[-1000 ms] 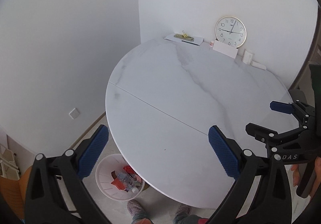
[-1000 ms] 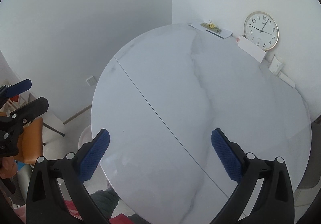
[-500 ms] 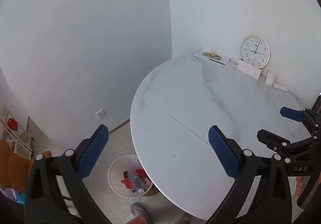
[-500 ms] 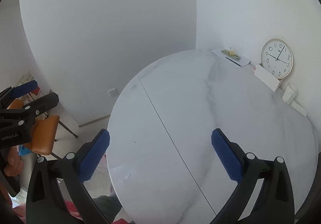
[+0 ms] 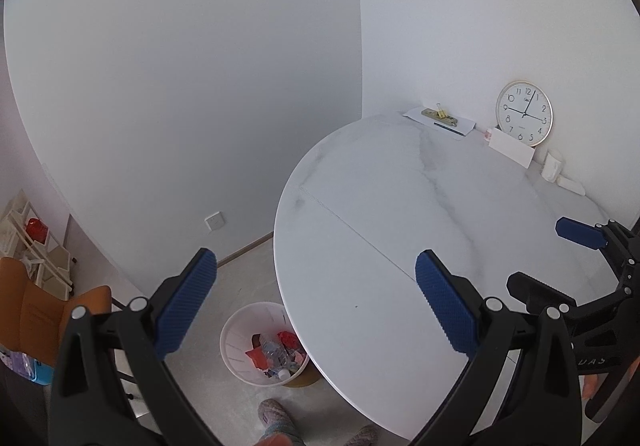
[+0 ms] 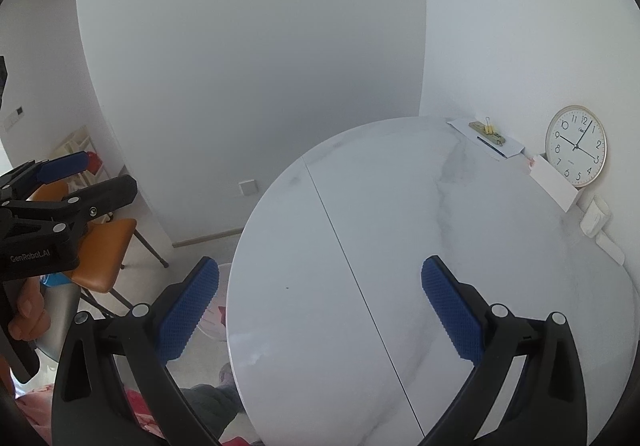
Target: Collect trash
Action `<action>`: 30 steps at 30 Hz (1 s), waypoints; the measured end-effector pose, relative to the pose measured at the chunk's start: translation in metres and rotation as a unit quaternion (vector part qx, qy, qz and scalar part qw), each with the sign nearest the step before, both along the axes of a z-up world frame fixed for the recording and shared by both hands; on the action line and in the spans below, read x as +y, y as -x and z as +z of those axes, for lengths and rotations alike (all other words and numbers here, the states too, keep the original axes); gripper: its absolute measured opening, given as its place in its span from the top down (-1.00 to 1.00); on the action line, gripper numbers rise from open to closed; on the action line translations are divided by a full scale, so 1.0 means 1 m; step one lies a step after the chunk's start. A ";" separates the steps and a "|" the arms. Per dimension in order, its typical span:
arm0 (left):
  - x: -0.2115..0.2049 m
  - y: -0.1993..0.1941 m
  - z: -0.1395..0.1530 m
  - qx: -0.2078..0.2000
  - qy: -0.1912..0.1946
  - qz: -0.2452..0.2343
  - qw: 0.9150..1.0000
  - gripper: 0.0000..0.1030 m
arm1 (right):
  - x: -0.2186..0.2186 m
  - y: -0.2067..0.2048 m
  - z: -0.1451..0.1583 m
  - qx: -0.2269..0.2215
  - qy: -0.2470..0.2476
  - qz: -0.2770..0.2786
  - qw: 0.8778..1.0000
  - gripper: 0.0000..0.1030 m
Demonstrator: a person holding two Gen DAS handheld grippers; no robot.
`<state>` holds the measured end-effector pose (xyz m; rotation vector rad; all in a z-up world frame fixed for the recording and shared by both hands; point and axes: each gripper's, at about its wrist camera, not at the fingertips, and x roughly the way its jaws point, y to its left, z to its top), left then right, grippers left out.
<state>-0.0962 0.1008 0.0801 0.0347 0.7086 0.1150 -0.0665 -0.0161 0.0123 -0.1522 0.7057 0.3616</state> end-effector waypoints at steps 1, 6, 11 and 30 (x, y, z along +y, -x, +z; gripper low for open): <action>0.002 0.001 0.000 0.000 0.000 0.000 1.000 -0.85 | 0.002 0.000 -0.001 0.000 0.001 0.004 1.000 -0.95; 0.011 0.001 -0.004 0.004 0.001 0.006 1.000 -0.85 | 0.013 0.000 -0.005 0.006 0.002 0.016 1.000 -0.95; 0.022 0.003 -0.009 0.009 0.009 0.016 1.000 -0.85 | 0.024 -0.004 -0.007 0.007 0.006 0.022 1.000 -0.95; 0.030 -0.003 -0.021 0.018 0.037 0.007 0.999 -0.85 | 0.036 -0.008 -0.012 0.014 0.020 0.016 1.000 -0.95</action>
